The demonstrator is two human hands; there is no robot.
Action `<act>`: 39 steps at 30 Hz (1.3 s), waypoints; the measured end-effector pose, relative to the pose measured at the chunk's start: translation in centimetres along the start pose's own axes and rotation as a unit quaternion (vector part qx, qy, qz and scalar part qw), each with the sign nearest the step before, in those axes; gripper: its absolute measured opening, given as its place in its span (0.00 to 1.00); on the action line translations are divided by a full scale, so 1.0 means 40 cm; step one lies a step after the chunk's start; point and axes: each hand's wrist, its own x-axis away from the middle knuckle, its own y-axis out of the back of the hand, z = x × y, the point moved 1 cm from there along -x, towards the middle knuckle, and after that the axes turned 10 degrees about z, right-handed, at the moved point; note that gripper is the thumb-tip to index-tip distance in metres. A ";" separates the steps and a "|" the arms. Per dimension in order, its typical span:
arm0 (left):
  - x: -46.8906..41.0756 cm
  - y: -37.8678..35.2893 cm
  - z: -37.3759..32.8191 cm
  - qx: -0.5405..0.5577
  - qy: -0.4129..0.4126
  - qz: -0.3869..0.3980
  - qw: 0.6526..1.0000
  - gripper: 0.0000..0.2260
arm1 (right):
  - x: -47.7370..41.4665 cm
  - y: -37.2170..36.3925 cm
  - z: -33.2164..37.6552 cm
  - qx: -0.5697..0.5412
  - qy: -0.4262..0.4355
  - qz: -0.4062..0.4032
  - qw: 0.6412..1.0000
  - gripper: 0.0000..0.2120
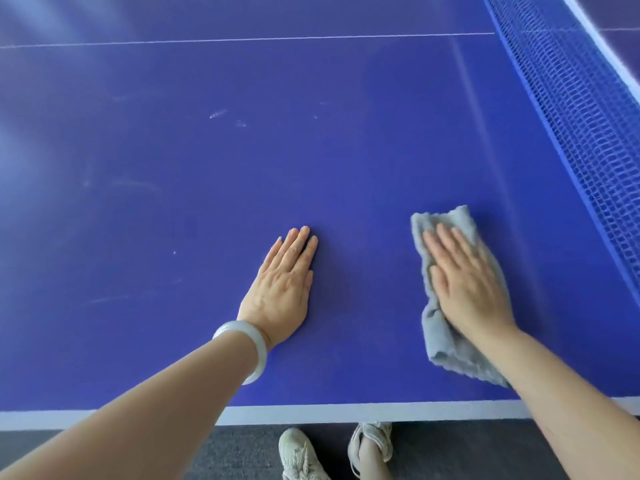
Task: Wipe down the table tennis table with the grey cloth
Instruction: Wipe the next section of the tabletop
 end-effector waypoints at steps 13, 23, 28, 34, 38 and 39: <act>0.004 -0.009 0.013 0.055 0.000 -0.009 0.998 0.29 | 0.125 -0.055 0.345 -0.007 0.172 0.045 0.984 0.27; 0.004 -0.012 0.011 0.097 0.010 -0.021 0.995 0.31 | 0.027 -0.013 0.202 -0.033 -0.233 0.006 0.972 0.26; 0.009 -0.002 0.012 0.201 0.036 -0.022 0.979 0.25 | 0.029 -0.061 0.492 -0.035 -0.006 0.037 0.999 0.30; 0.010 0.019 0.002 0.313 0.103 -0.112 0.937 0.22 | -0.249 0.009 0.439 -0.111 -0.007 0.071 0.991 0.28; -0.067 0.020 -0.056 0.124 0.057 -0.131 0.982 0.22 | -0.265 0.090 0.314 -0.413 0.005 0.009 0.911 0.20; -0.100 0.022 -0.076 0.095 0.052 -0.119 0.987 0.22 | -0.265 0.103 0.255 -0.400 -0.025 -0.030 0.916 0.19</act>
